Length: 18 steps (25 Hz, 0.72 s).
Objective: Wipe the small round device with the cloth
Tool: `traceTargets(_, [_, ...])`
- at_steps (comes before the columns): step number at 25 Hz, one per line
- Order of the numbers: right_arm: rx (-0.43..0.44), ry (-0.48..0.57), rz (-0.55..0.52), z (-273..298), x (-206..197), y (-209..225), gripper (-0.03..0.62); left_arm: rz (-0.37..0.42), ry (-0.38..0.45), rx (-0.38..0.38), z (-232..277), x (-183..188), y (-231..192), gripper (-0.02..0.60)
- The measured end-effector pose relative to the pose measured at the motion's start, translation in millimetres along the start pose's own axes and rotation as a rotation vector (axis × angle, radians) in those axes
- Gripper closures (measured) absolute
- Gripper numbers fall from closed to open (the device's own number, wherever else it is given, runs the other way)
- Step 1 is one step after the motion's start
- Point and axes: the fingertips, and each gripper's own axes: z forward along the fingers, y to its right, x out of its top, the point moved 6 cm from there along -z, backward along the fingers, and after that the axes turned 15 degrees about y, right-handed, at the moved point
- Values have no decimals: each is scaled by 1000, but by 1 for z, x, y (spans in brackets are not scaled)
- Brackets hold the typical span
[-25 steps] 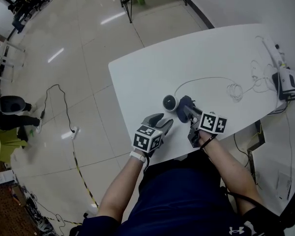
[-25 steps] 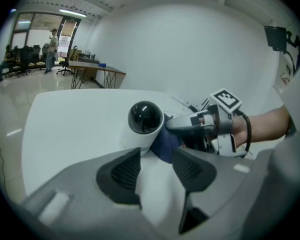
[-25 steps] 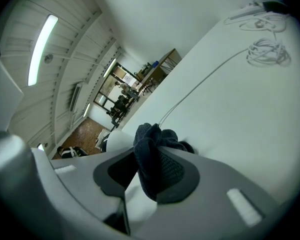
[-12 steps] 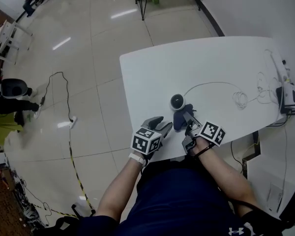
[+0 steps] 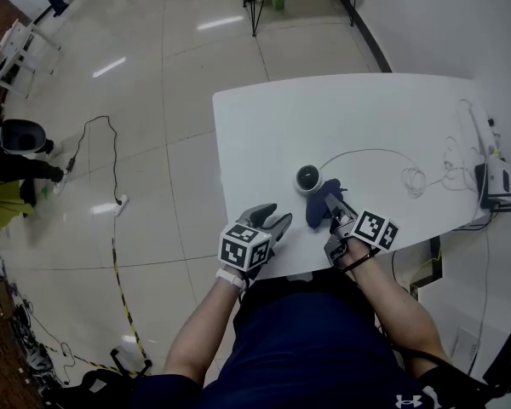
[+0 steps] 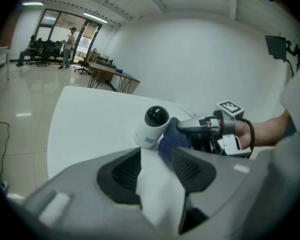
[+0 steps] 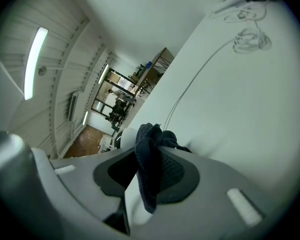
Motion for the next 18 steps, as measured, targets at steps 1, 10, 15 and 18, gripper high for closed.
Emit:
traceTargets(1, [-14,-13,-40,3,6,3,493,1,10,-2,1,3,1,393])
traceTargets(10, [27,-83,-241,35,29,2,493,124,23,-21,37,31,21,394])
traceTargets(15, [48,1,-334,27,43,-20,493,163,26,-16,49,30,19,394])
traceTargets(18, [78,44,-415,22,59,-41,493,136,23,-23,43,30,21,394])
